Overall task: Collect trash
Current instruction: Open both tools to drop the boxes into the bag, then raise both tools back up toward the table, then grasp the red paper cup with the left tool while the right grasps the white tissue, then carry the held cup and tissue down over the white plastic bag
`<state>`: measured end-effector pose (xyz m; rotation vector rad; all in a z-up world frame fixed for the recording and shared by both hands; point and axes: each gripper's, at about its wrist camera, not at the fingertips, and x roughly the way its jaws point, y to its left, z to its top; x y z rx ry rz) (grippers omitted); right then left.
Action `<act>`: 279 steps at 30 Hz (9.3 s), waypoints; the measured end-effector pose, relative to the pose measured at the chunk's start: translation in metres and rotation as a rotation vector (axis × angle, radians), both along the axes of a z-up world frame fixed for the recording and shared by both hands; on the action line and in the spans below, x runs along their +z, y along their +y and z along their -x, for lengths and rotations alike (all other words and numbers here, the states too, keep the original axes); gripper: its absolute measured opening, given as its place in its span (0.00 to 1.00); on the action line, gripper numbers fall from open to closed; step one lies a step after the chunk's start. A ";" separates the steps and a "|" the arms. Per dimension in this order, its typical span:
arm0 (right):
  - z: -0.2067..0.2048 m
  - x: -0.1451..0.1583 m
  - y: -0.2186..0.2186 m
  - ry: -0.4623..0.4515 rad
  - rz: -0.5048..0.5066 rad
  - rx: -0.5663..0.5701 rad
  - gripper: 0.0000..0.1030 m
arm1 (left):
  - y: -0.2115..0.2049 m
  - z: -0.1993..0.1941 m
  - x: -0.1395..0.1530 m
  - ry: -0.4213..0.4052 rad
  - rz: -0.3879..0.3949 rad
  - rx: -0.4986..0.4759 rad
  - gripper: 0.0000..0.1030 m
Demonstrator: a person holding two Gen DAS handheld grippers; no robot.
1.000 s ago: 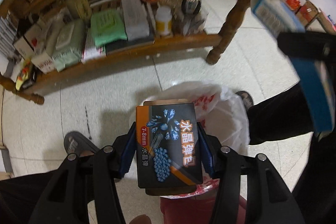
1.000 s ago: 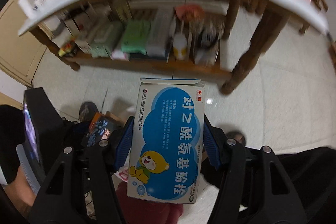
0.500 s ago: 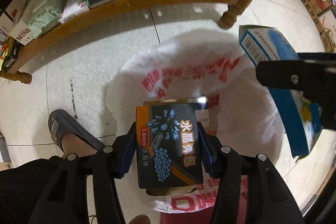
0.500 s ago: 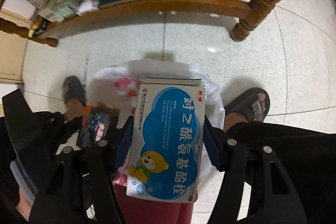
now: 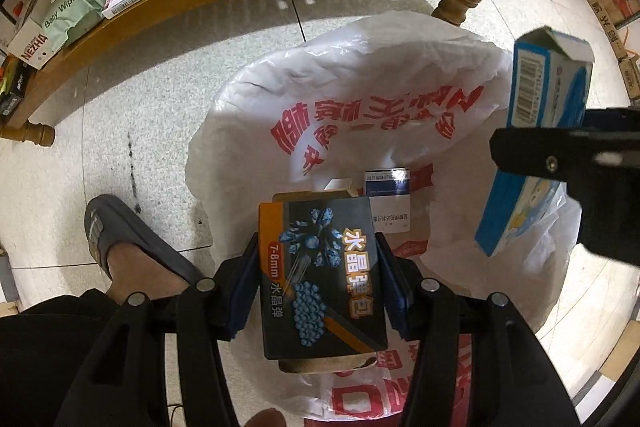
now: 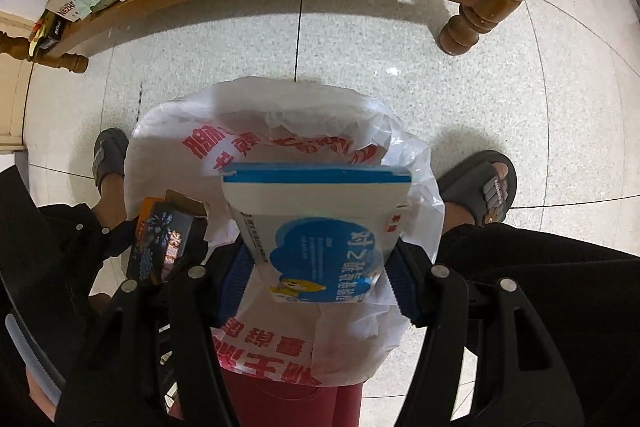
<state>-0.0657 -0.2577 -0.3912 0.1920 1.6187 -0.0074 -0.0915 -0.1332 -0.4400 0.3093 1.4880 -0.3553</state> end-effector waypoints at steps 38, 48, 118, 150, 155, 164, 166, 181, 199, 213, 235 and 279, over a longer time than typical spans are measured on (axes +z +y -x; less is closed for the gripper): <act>0.003 0.014 -0.010 -0.040 -0.040 -0.067 0.87 | 0.003 -0.002 0.024 -0.058 0.054 0.045 0.92; 0.007 0.036 -0.008 -0.095 -0.050 -0.050 0.93 | 0.004 -0.004 0.040 -0.105 0.069 0.065 0.93; -0.164 0.350 0.012 -0.672 0.111 0.117 0.93 | 0.053 -0.270 0.409 -0.715 0.216 0.301 0.92; -0.248 0.277 0.015 -0.517 0.150 0.031 0.93 | 0.022 -0.397 0.327 -0.562 0.066 0.292 0.92; -0.255 0.270 0.015 -0.501 0.154 0.028 0.93 | 0.020 -0.402 0.320 -0.557 0.048 0.287 0.92; -0.260 0.262 0.022 -0.497 0.160 0.046 0.93 | 0.022 -0.412 0.307 -0.537 0.048 0.291 0.92; -0.260 0.262 0.024 -0.507 0.165 0.056 0.93 | 0.022 -0.412 0.303 -0.532 0.044 0.294 0.92; -0.259 0.273 0.038 -0.551 0.129 0.117 0.15 | 0.028 -0.411 0.305 -0.534 0.116 0.328 0.63; -0.250 0.285 0.026 -0.586 0.096 0.101 0.07 | 0.033 -0.391 0.324 -0.548 0.171 0.352 0.49; -0.204 0.341 0.016 -0.692 0.081 0.095 0.07 | 0.026 -0.331 0.383 -0.640 0.185 0.295 0.49; -0.091 0.442 -0.008 -0.869 0.026 0.093 0.07 | 0.002 -0.192 0.481 -0.756 0.275 0.129 0.49; 0.050 0.266 -0.005 -0.548 -0.068 0.106 0.07 | 0.011 0.009 0.209 -0.260 0.234 0.030 0.49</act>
